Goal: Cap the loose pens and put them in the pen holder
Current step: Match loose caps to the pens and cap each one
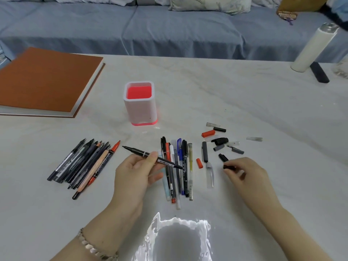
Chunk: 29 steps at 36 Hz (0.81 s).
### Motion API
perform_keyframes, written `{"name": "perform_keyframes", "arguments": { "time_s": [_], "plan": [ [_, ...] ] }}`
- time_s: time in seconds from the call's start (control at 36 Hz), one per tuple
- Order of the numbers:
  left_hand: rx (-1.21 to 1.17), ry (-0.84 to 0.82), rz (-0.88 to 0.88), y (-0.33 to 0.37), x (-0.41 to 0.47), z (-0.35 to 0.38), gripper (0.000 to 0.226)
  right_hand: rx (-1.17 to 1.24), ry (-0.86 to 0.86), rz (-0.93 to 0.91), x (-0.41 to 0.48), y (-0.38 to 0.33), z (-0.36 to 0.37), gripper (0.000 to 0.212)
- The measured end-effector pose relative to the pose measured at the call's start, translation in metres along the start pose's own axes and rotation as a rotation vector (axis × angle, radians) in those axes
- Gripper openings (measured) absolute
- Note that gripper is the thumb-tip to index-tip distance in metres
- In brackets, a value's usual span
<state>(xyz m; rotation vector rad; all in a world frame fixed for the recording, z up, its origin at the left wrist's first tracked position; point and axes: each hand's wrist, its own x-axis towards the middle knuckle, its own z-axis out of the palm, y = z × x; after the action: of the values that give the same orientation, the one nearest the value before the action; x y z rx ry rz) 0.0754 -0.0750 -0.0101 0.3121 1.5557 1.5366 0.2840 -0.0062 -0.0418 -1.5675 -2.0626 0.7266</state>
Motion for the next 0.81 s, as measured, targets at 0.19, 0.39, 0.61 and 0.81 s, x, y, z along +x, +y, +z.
{"name": "perform_keyframes", "arguments": {
  "time_s": [0.19, 0.39, 0.61, 0.81],
  "plan": [
    [0.205, -0.039, 0.087, -0.004, 0.004, -0.008, 0.009, -0.098, -0.04, 0.161, 0.026, 0.024, -0.007, 0.021],
    [0.327, -0.07, 0.13, -0.003, 0.006, -0.006, 0.007, -0.14, 0.003, 0.155, 0.038, 0.027, -0.015, 0.023],
    [0.381, -0.164, 0.148, -0.004, 0.005, -0.002, 0.009, -0.197, -0.021, 0.053, 0.059, 0.023, -0.008, 0.016],
    [0.401, -0.173, 0.156, -0.003, 0.006, -0.002, 0.01, -0.328, -0.107, -0.059, 0.083, 0.017, 0.008, 0.033]
  ]
}}
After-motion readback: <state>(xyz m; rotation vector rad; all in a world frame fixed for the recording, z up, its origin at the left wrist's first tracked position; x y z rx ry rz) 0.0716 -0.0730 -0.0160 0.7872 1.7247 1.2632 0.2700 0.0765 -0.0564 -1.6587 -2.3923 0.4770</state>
